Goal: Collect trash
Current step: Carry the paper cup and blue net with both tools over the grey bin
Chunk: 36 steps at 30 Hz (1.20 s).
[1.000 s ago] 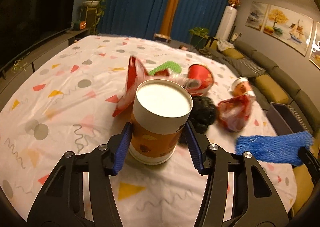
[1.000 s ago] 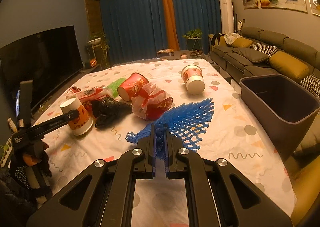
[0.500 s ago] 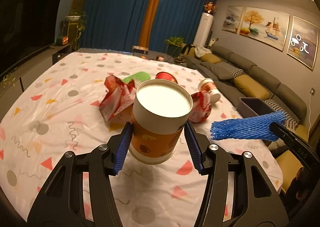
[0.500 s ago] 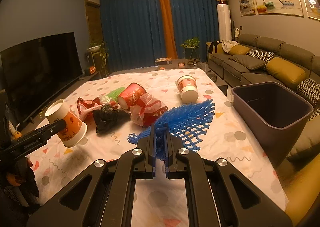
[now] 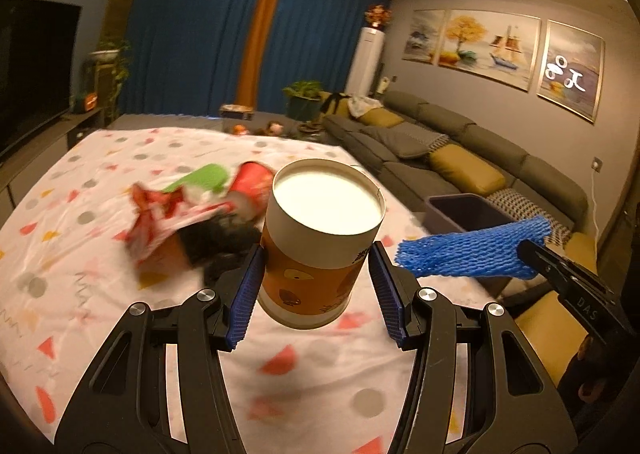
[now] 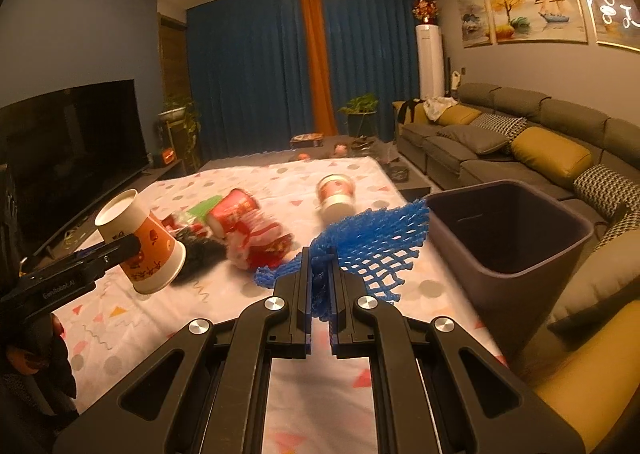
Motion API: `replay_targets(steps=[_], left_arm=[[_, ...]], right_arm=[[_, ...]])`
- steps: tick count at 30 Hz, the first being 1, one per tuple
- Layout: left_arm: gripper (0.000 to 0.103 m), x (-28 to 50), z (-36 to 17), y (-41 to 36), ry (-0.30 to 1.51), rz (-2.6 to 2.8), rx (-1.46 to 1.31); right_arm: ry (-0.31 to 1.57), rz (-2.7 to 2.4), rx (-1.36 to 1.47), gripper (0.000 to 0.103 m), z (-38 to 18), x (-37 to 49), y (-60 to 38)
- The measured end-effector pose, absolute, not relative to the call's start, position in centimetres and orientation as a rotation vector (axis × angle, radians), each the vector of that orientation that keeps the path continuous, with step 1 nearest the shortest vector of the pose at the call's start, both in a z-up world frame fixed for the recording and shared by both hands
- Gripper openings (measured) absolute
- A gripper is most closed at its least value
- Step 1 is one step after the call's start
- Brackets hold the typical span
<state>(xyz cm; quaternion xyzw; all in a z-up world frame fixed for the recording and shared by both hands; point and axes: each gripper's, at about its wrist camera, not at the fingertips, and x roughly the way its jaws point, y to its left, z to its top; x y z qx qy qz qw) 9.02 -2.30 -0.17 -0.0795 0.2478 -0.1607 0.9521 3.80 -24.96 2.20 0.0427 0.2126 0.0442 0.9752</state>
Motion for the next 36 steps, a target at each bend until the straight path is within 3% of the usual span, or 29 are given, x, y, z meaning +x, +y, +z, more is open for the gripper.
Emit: replay_targets(steps=[13, 24, 36], left_arm=[[0.052, 13.4, 2.1, -15.4, 0.476, -0.56, -0.109], [0.052, 17.8, 1.3, -24.6, 0.501, -0.697, -0.101], [0.053, 21.8, -1.2, -29.4, 0.556, -0.746, -0.095]], right_arm=[[0.323, -0.139, 0.122, 0.007, 4.4, 6.2, -35.3], [0.381, -0.235, 0.124, 0.007, 1.0, 8.7, -40.0], [0.424, -0.214, 0.156, 0.008, -0.9, 10.5, -41.5]])
